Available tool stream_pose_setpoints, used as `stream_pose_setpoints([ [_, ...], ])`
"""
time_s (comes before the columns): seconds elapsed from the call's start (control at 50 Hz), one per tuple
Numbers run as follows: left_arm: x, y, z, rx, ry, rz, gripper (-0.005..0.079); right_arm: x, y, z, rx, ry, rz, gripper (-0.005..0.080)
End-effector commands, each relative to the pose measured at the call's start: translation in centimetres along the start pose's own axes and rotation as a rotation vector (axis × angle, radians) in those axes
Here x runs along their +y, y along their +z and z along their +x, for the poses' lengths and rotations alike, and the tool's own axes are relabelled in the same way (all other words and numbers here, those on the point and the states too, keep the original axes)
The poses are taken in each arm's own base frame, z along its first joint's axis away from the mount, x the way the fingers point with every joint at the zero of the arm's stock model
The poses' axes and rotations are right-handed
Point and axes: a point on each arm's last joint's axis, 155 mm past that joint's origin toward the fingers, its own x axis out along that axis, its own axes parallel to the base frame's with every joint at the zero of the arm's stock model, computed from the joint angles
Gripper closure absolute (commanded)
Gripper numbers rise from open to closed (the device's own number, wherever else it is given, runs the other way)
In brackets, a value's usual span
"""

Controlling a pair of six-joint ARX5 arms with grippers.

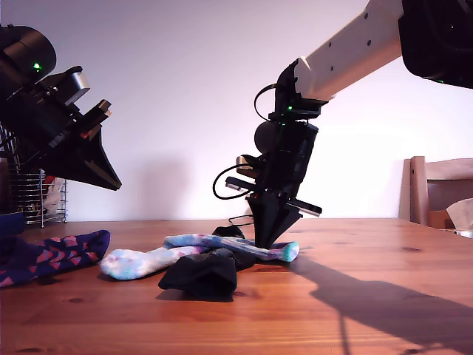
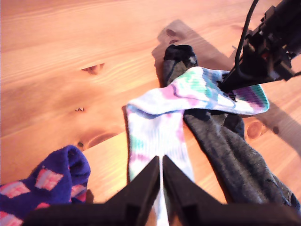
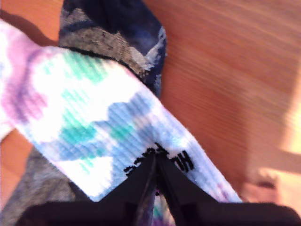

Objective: Fold the socks in front of you. After folding them, place them to the left side.

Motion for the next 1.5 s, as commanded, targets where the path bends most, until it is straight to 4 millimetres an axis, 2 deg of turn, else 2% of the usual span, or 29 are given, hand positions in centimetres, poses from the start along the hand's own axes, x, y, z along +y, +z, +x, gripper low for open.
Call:
stream_pose_setpoints([
  [0.0,-0.4,0.4,0.2,-0.005,-0.014,0.003,0.0764,-2.4,-1.0,1.2,0.044,-0.064,0.026,0.0765],
  [0.18,-1.0,0.3,0.4,0.001,-0.033,0.007,0.0764,-6.0,-1.4,0.6,0.05,-0.182,0.055,0.0765],
  [0.46,-1.6,0.3,0.5,0.004,-0.045,0.016,0.0764,-13.2,-2.6,-1.2,0.061,-0.343,0.164,0.0765],
  [0.6,-1.6,0.3,0.5,0.004,-0.045,0.016,0.0764,-14.8,-3.1,-1.6,0.06,-0.344,0.208,0.0765],
  [0.74,-1.9,0.3,0.6,0.004,-0.049,0.024,0.0764,-13.8,-2.9,-1.2,0.054,-0.293,0.203,0.0765],
  [0.98,-1.9,0.4,0.6,0.004,-0.049,0.025,0.0764,-9.7,-2.1,-0.2,0.054,-0.229,0.138,0.0765],
  [1.1,-1.9,0.3,0.6,0.006,-0.049,0.024,0.0764,-8.3,-1.9,0.1,0.058,-0.228,0.1,0.0765],
  [1.28,-1.9,0.3,0.6,0.006,-0.049,0.024,0.0764,-8.2,-1.8,0.1,0.058,-0.221,0.093,0.0765],
  [1.48,-2.0,0.4,0.6,0.002,-0.054,0.026,0.0764,-7.3,-1.0,-2.0,0.006,-0.159,0.09,0.0765],
])
